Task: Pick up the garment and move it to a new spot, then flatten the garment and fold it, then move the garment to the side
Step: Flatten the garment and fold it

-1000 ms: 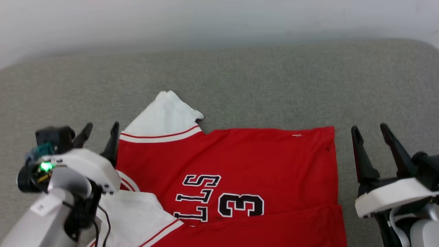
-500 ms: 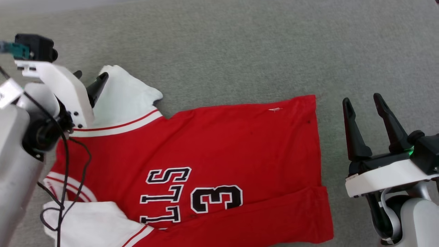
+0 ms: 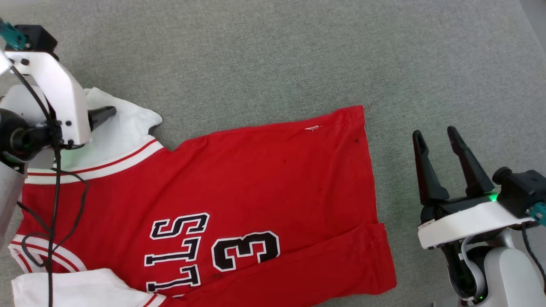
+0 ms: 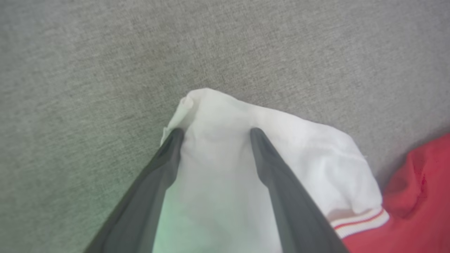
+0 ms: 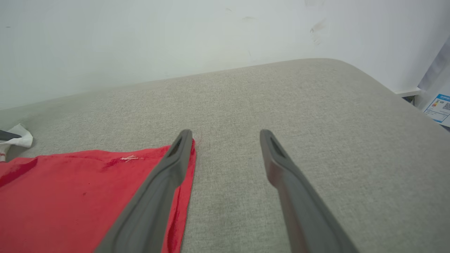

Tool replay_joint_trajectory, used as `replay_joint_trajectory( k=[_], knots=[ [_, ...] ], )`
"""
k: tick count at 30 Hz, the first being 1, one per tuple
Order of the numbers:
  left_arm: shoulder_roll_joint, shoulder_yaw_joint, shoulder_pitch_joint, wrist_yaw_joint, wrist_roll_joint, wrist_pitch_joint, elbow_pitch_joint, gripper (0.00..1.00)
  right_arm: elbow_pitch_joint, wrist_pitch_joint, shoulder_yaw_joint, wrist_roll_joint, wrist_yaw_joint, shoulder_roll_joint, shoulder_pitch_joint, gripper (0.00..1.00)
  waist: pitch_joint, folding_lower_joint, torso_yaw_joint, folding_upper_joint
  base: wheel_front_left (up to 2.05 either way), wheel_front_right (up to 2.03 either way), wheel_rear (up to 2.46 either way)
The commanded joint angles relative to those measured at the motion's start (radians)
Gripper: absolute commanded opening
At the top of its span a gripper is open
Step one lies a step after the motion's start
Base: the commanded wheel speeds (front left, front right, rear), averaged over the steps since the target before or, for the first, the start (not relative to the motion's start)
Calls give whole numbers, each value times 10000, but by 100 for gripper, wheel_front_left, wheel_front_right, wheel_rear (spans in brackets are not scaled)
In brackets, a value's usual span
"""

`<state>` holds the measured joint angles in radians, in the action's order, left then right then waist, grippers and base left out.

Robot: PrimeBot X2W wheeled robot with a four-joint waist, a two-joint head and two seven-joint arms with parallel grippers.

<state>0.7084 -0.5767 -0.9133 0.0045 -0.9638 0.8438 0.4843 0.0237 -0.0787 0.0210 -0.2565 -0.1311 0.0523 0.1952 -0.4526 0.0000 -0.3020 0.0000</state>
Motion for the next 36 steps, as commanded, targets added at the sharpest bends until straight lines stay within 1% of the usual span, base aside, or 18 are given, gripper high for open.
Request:
replay_joint_trajectory(
  k=[1, 4, 6, 7, 10, 13, 16, 21, 27, 30, 31, 32, 33, 36],
  knots=[
    [-343, -253, 602, 142, -283, 465, 371, 0, -119, 33, 67, -146, 9, -33, 148, 100, -44, 0, -24, 0, 0, 0, 0],
    [-551, -245, 600, 298, -305, 358, 354, 0, -376, 289, 131, -419, 9, -33, 281, 100, -65, 0, 33, 0, 0, 0, 0],
    [-642, -147, 559, 350, -350, 147, 394, 0, -627, 712, 232, -422, 9, -8, 449, 100, -41, 0, 89, 0, 0, 0, 0],
    [-658, -149, 514, 362, -304, 85, 408, 0, -765, 943, 296, -602, 9, 15, 585, 100, -13, 0, 121, 0, 0, 0, 0],
    [-691, -73, 276, 334, -190, -222, 339, 0, -1292, 1735, 423, -1043, 9, 364, 983, 100, 81, 0, 283, 0, 0, 0, 0],
    [-721, 0, -9, 236, -65, -578, 136, 0, -1762, 2844, 747, -1443, 9, 884, 1502, 100, 158, 0, 537, 0, 0, 0, 0],
    [-761, 27, -237, 143, 52, -880, -192, 0, -1965, 3796, 1038, -1904, 9, 1432, 1988, 100, 144, 0, 868, 0, 0, 0, 0],
    [-898, 1, -324, 34, 194, -1307, -803, 0, -2064, 5074, 1447, -2425, 9, 2111, 2917, 100, 8, 0, 1448, 0, 0, 0, 0],
    [-985, -9, -172, -58, 278, -1713, -1352, 0, -2655, 6662, 2089, -2916, 9, 2625, 3738, 100, -149, 0, 1953, 0, 0, 0, 0],
    [-991, -3, -86, -64, 307, -1889, -1548, 0, -3329, 7735, 2313, -3067, 9, 2681, 3789, 100, -199, 0, 2120, 0, 0, 0, 0],
    [-1000, 2, -57, -74, 314, -1952, -1595, 0, -3559, 8129, 2348, -3144, 9, 2656, 3743, 45, -202, 0, 2169, 0, 0, 0, 0],
    [-1009, 8, -20, -86, 315, -2001, -1653, 0, -3748, 8445, 2386, -3172, 9, 2638, 3703, 33, -201, 0, 2210, 0, 0, 0, 0],
    [-1008, 10, 20, -94, 319, -2066, -1693, 0, -3900, 8738, 2409, -3198, 9, 2620, 3658, 0, -195, 0, 2242, 0, 0, 0, 0],
    [-992, 0, 139, -94, 356, -2220, -1765, 0, -4059, 9239, 2456, -3223, 7, 2549, 3598, 0, -99, 0, 2307, 0, 0, 0, 0]
  ],
)
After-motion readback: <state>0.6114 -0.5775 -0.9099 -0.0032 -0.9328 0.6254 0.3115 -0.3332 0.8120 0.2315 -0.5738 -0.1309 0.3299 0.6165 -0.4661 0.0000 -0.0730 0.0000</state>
